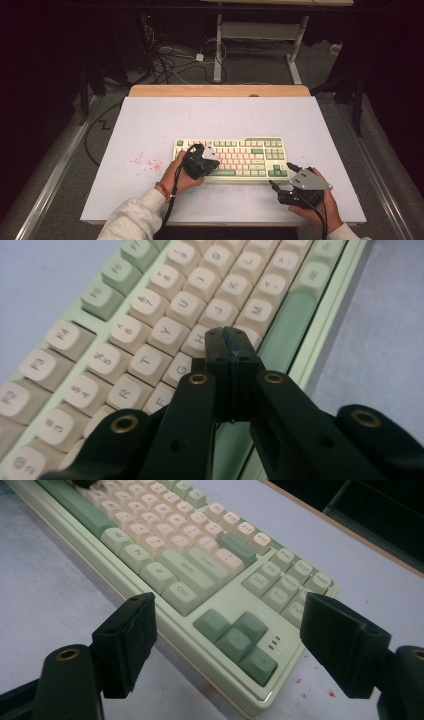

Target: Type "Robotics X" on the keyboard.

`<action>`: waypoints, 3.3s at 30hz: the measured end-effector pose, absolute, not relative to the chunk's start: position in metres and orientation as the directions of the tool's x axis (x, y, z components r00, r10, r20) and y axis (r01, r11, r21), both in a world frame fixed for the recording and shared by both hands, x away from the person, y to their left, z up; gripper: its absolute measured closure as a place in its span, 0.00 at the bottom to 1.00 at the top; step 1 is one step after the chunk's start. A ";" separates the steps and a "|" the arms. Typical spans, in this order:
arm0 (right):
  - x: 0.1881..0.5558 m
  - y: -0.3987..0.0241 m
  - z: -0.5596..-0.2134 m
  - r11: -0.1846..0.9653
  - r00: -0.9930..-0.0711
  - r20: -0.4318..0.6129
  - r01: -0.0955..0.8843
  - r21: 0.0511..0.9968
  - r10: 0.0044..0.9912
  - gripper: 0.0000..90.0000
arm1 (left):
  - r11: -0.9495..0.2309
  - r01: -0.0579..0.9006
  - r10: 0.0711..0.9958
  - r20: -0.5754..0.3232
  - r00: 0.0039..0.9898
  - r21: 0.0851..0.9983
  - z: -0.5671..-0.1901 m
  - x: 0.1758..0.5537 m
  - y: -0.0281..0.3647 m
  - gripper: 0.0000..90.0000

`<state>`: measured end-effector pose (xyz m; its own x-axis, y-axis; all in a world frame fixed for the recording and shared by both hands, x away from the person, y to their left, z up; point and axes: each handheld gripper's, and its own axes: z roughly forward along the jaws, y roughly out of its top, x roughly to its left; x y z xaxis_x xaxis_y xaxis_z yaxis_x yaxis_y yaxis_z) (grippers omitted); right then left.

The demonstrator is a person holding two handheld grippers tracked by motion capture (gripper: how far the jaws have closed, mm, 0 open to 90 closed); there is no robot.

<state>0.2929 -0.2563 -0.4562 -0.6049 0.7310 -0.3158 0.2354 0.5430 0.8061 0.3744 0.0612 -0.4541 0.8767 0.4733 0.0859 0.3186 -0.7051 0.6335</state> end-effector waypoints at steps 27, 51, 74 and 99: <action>0.293 -0.257 -0.455 0.542 -0.603 -0.318 0.230 0.808 0.731 0.25 | -0.650 0.238 0.528 0.203 0.825 0.722 -0.432 0.362 0.094 0.67; 0.295 -0.258 -0.455 0.537 -0.607 -0.308 0.237 0.810 0.733 0.26 | -0.647 0.181 0.588 0.333 0.737 0.741 -0.442 0.338 0.130 0.20; 0.299 -0.257 -0.444 0.495 -0.657 -0.245 0.224 0.839 0.713 0.49 | -0.642 0.256 0.644 0.328 0.691 0.722 -0.461 0.314 0.174 0.20; 0.349 -0.217 -0.430 0.535 -0.743 -0.192 0.254 0.806 0.642 1.00 | -0.649 0.307 0.656 0.308 0.689 0.696 -0.474 0.307 0.184 0.20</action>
